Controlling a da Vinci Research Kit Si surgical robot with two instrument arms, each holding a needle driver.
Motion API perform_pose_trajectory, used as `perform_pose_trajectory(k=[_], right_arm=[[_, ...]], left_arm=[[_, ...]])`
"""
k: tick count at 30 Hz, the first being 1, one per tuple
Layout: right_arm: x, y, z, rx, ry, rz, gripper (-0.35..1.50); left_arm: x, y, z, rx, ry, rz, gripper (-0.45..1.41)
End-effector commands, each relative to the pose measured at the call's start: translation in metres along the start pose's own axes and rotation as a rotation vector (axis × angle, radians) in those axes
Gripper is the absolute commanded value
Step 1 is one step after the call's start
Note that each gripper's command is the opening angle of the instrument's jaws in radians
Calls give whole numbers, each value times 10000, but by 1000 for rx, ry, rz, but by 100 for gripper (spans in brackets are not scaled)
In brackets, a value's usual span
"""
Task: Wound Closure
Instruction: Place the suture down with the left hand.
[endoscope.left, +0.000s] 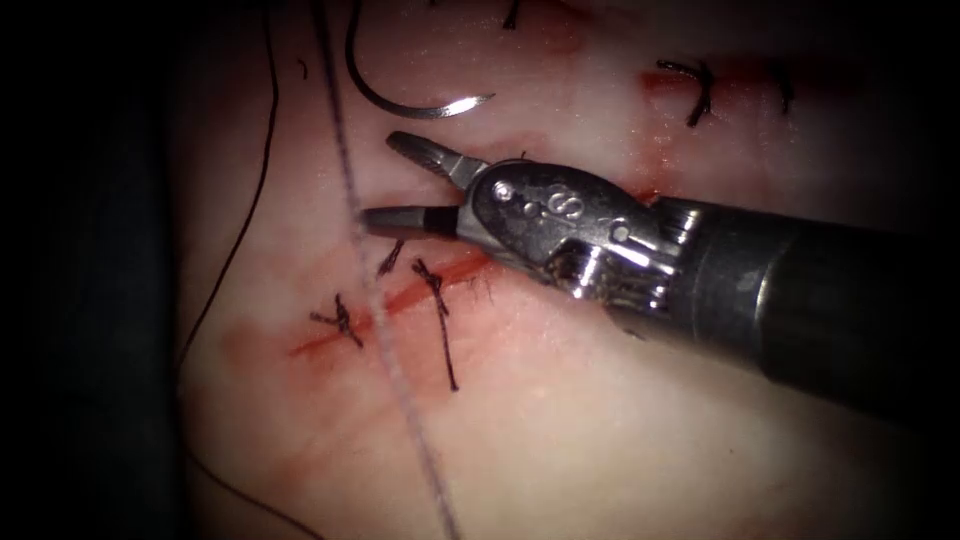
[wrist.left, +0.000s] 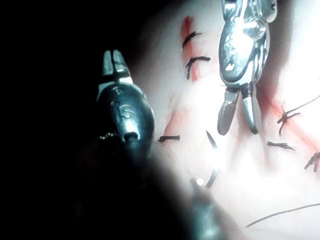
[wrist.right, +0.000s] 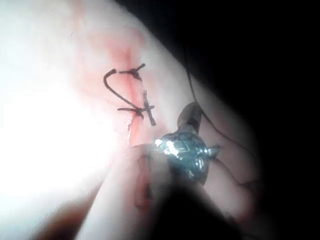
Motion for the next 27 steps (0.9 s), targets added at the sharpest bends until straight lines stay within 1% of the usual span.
perform_pose_trajectory(k=[1, 2, 3, 5, 8, 9, 13, 14, 15, 17, 20, 22, 24, 25, 27], right_arm=[[-2, 34, -20, -36, -8, 7, 103], [-3, 47, -32, -55, -14, 12, 105], [-3, 74, -58, -97, -5, 26, 105], [-5, 101, -85, -141, -2, 38, 110], [-9, 130, -117, -208, -1, 45, 121], [-10, 136, -125, -225, 0, 49, 121], [-12, 156, -152, -273, 26, 63, 115], [-12, 159, -157, -277, 35, 68, 108], [-11, 168, -168, -284, 40, 63, 98], [-11, 175, -175, -292, 37, 61, 96], [-14, 182, -183, -315, 35, 54, 101], [-15, 184, -184, -338, 29, 57, 108], [-16, 182, -182, -346, 27, 54, 108], [-15, 181, -180, -341, 28, 55, 108], [-15, 177, -175, -335, 31, 57, 108]], left_arm=[[0, -1, 12, 0, 10, 6, -35], [2, 5, 17, -4, 20, 9, -35], [5, 21, 28, -14, 39, 17, -35], [7, 42, 43, -30, 51, 10, -35], [8, 74, 68, -64, 70, -5, -35], [8, 85, 77, -82, 73, -4, -35], [5, 129, 113, -149, 92, -22, -35], [3, 139, 119, -162, 98, -26, -35], [0, 161, 132, -209, 102, -20, -35], [-7, 183, 141, -255, 98, -28, -35], [-21, 216, 151, -303, 101, -33, -35], [-32, 235, 156, -332, 91, -22, -35], [-46, 254, 161, -363, 80, -13, -35], [-52, 261, 163, -371, 82, -15, -20], [-67, 276, 165, -395, 82, -28, 2]])
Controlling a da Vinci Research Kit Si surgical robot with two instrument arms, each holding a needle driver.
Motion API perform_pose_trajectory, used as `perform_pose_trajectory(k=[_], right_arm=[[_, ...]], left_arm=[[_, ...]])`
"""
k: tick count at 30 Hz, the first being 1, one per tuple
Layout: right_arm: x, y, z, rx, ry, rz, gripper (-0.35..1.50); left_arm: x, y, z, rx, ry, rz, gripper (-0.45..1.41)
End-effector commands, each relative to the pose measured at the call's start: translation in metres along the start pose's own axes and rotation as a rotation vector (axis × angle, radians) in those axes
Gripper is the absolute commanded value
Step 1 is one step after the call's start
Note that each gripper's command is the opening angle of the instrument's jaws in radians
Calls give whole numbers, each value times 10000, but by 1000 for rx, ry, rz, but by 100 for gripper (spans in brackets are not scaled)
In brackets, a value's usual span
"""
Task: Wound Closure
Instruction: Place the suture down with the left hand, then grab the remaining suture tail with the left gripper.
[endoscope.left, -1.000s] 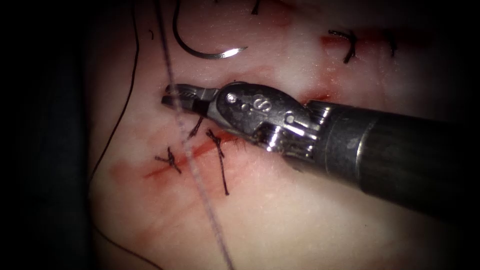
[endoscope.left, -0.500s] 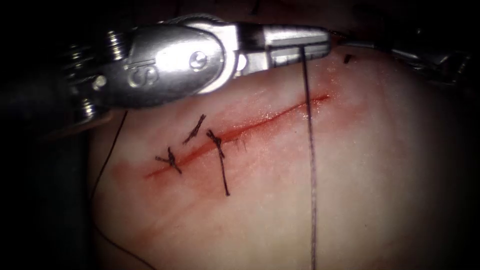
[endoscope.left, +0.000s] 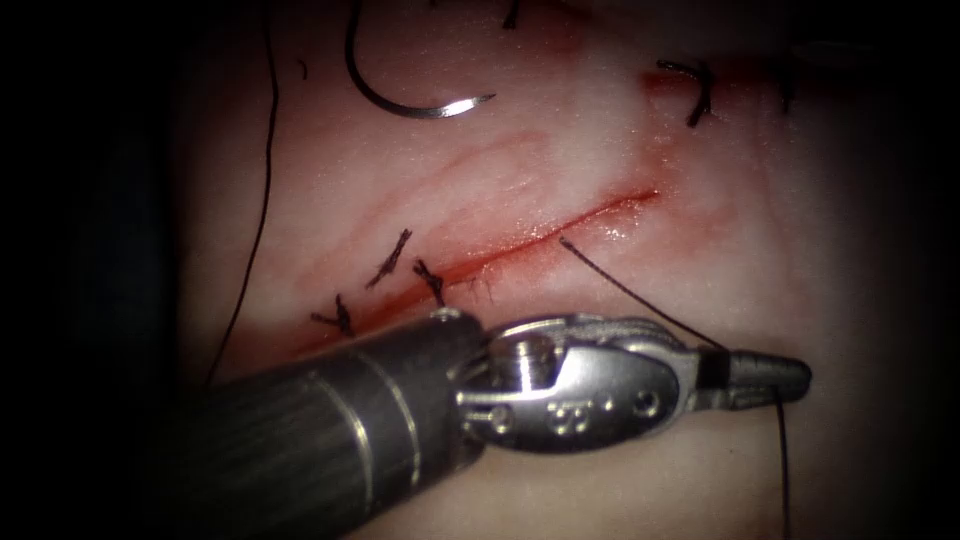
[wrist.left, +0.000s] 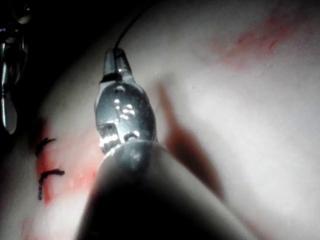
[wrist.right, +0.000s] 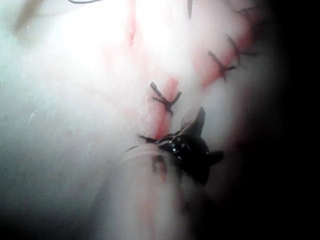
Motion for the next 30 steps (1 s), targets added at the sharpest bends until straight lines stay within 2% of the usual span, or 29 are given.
perform_pose_trajectory(k=[1, 2, 4, 7, 11, 16, 21, 22, 24, 28, 30], right_arm=[[1, -8, 15, 14, 8, -5, 108], [1, -11, 17, 22, 10, -4, 108], [0, -19, 23, 60, 24, -2, 108], [-1, -31, 30, 84, 21, -5, 108], [-2, -43, 37, 109, 21, -7, 106], [-2, -43, 37, 113, 22, -8, 105], [8, -36, 29, 103, 34, -56, 93], [13, -34, 26, 94, 33, -68, 95], [30, -29, 14, 78, 28, -117, 111], [59, -31, -6, 95, -4, -173, 111], [77, -31, -11, 89, 11, -184, 111]], left_arm=[[-9, 1, 8, -10, 1, -22, 13], [-18, 7, 10, -30, -5, -64, 27], [-32, 18, 13, -60, -18, -153, 39], [-52, 40, 14, -91, -42, -264, 69], [-60, 70, 4, -121, -93, -332, 78], [-41, 84, -20, -117, -93, -345, 79], [-10, 70, -62, -3, -129, -346, 79], [-6, 66, -70, 21, -139, -336, 79], [3, 53, -92, 85, -172, -275, 79], [12, 30, -131, 201, -249, -228, 76], [13, 23, -150, 247, -285, -215, 72]])
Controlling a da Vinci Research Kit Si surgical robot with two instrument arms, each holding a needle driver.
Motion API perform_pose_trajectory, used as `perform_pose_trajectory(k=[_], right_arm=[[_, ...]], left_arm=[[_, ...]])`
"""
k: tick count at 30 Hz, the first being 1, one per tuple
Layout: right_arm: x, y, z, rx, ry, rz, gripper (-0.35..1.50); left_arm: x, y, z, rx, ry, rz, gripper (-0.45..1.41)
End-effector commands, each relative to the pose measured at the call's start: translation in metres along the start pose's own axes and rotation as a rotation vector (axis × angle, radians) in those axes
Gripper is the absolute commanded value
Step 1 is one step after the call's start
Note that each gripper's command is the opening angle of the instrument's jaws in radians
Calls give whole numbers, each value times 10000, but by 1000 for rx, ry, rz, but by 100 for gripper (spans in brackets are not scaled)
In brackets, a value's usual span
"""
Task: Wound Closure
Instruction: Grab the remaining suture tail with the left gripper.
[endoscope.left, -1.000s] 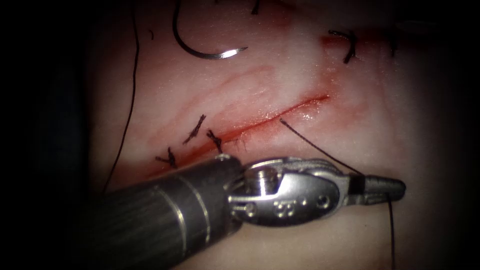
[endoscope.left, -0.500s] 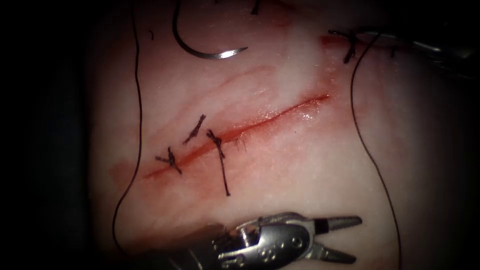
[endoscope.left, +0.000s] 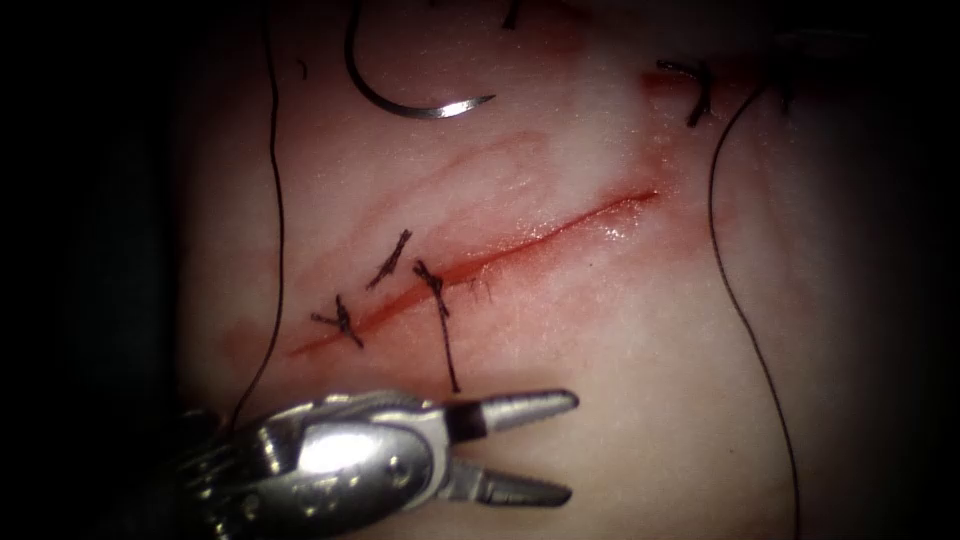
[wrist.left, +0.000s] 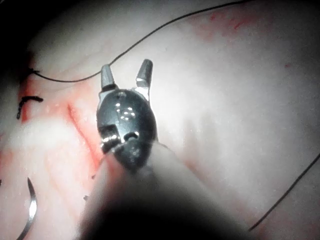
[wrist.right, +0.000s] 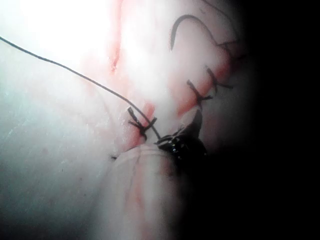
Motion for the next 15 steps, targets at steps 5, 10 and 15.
perform_pose_trajectory(k=[5, 10, 15], right_arm=[[65, 3, -2, -62, 91, -22, 130], [99, -30, 0, -2, 117, -45, 130], [79, -77, 25, 96, 77, -86, 128]], left_arm=[[-14, -13, -18, 85, -50, 1, 68], [-31, -8, -25, 124, -206, 159, 67], [-47, 2, -20, 145, -337, 337, 72]])
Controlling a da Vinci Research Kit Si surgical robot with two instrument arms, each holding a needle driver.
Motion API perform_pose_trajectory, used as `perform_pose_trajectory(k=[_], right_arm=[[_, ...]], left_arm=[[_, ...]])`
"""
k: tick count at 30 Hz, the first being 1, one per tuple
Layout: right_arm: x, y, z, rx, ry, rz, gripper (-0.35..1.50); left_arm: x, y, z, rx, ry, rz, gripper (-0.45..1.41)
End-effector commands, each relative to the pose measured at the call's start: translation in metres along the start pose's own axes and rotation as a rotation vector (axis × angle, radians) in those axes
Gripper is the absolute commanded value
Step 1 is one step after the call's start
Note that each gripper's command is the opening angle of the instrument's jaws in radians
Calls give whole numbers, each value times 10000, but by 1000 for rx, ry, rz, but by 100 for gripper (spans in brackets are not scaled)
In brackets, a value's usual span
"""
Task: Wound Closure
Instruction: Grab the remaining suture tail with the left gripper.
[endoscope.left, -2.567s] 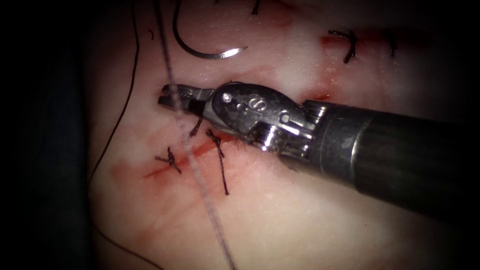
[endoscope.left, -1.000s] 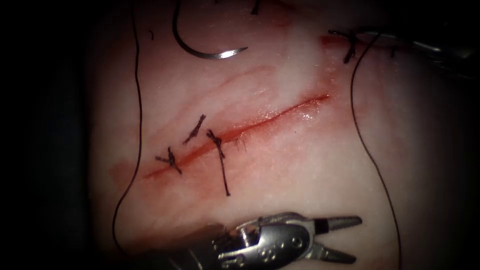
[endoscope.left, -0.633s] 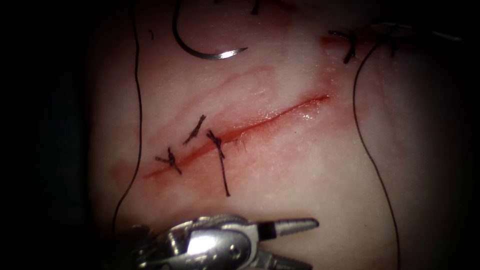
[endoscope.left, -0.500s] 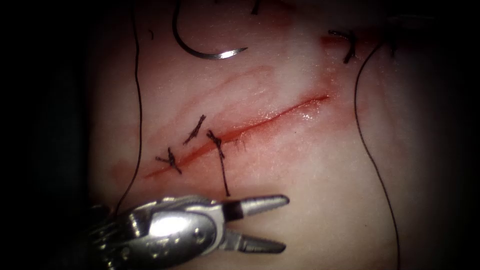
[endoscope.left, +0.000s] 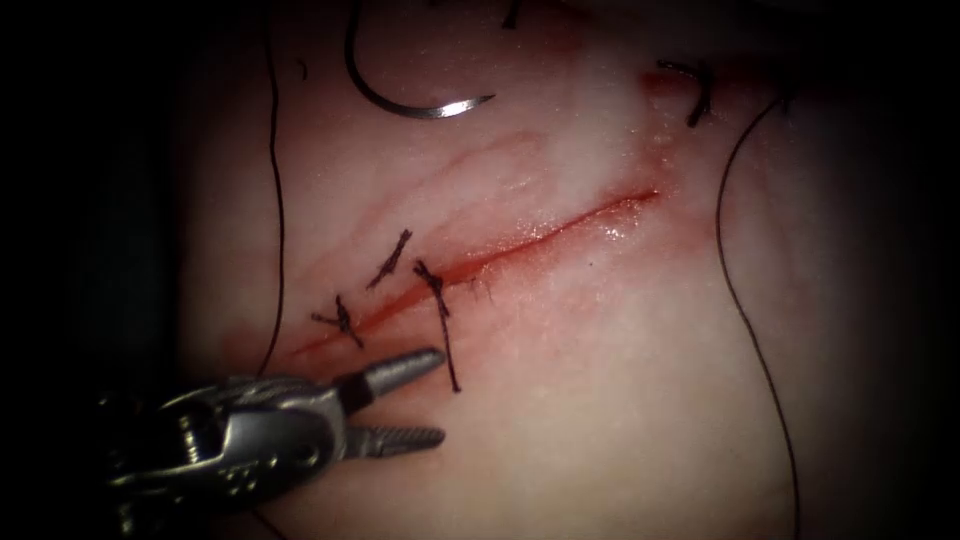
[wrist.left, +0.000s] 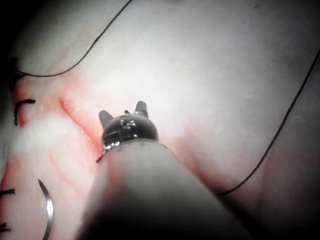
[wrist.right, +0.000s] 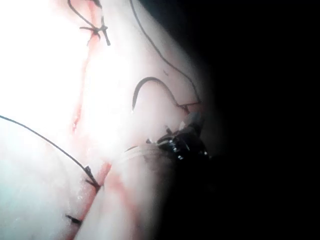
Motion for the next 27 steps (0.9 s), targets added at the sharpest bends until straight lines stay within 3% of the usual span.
perform_pose_trajectory(k=[1, 5, 11, 22, 27], right_arm=[[-10, -14, 18, 12, 10, -14, 128], [-39, -33, 30, 46, -15, -12, 128], [-61, -45, 35, 59, -37, -1, 128], [-66, -48, 40, 60, -39, 0, 126], [-70, -52, 44, 61, -42, 2, 126]], left_arm=[[-1, -1, 9, 3, 1, 8, 72], [-1, 1, 21, -10, 15, 28, 62], [-6, 7, 31, -23, 35, -18, 57], [-8, 14, 40, -57, 75, -62, 17], [-4, 14, 42, -67, 85, -63, 11]])
